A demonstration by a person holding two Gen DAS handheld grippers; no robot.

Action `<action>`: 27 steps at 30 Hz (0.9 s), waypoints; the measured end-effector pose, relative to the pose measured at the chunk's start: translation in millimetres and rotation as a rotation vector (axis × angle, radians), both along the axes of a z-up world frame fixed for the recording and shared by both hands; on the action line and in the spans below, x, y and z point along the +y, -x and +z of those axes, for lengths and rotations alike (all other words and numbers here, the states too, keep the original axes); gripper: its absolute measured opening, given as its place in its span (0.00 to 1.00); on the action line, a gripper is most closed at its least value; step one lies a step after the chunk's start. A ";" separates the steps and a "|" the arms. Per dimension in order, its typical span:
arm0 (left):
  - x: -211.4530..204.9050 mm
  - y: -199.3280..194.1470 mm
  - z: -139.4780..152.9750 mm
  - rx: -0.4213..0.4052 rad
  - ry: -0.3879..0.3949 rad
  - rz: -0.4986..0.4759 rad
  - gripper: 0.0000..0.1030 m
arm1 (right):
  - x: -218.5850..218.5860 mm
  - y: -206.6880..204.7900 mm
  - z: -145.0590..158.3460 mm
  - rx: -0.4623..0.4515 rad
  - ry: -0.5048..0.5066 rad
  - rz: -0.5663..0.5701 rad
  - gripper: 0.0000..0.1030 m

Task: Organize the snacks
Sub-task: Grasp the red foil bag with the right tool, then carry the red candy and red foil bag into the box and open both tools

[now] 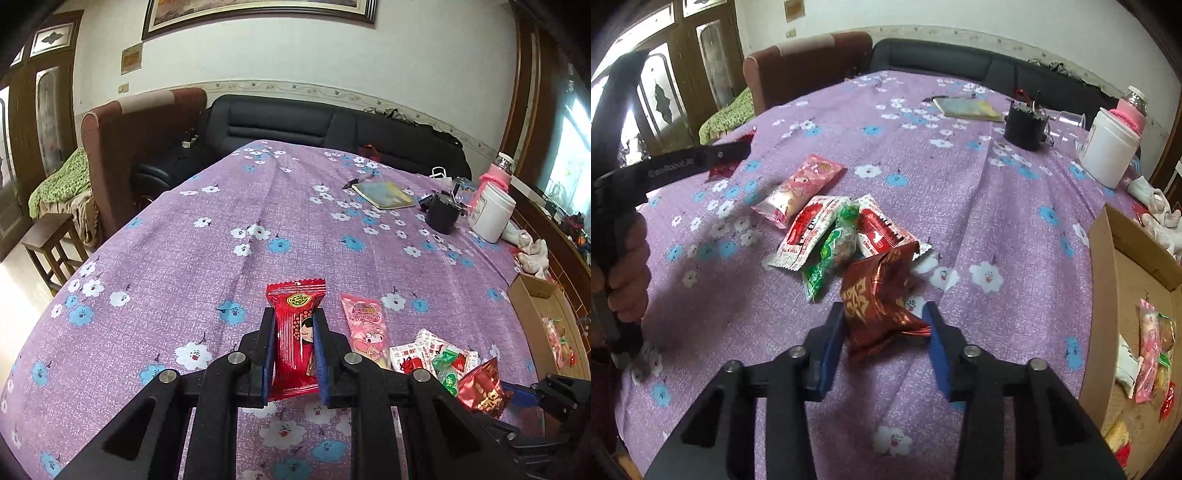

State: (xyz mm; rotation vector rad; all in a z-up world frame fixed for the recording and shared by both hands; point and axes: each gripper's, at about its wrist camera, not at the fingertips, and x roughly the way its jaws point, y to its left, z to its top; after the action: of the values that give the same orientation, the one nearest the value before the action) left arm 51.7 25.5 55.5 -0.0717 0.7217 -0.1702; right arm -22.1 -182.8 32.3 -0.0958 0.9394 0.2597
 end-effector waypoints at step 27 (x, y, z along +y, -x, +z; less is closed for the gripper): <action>-24.2 18.9 9.4 -0.176 -0.111 -0.022 0.18 | -32.9 3.0 27.4 -0.078 -0.238 -0.090 0.21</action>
State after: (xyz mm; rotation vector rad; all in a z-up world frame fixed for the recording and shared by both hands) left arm 32.8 1.3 64.9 0.0564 0.5549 -0.1554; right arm -25.1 -215.7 59.7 0.1540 0.8266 0.2804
